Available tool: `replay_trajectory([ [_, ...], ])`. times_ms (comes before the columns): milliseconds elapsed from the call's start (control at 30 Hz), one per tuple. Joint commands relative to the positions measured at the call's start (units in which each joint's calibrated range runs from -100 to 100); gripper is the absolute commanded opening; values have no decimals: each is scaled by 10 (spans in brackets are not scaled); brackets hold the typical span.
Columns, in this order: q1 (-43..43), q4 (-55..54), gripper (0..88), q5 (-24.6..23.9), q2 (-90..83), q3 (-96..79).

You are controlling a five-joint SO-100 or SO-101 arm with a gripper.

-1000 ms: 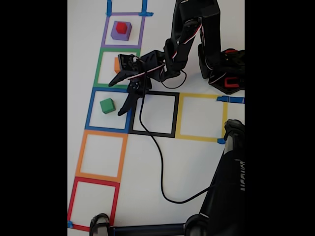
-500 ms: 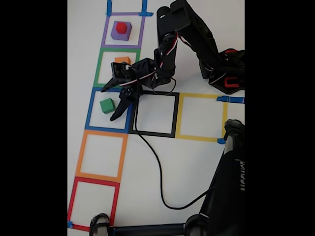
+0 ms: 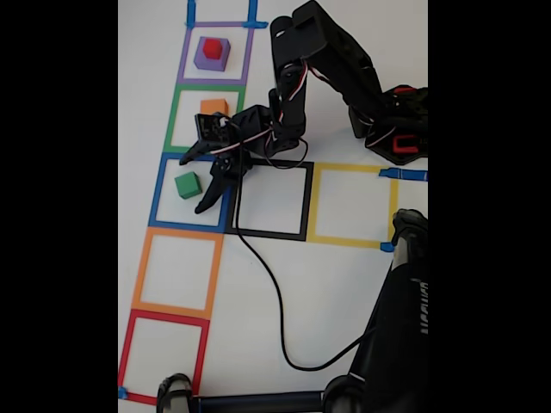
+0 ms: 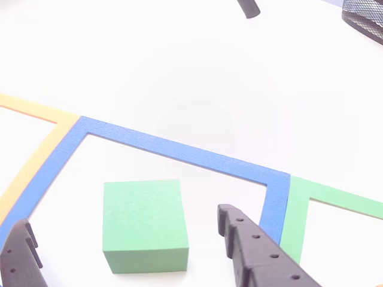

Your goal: Tower of hanoi

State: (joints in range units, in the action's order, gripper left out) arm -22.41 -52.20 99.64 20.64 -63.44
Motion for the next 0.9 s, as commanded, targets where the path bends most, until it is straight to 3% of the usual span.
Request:
replay_trajectory([
  [0, -9, -12, 351, 4, -4, 15],
  [867, 1, 35, 210, 4, -1, 29],
])
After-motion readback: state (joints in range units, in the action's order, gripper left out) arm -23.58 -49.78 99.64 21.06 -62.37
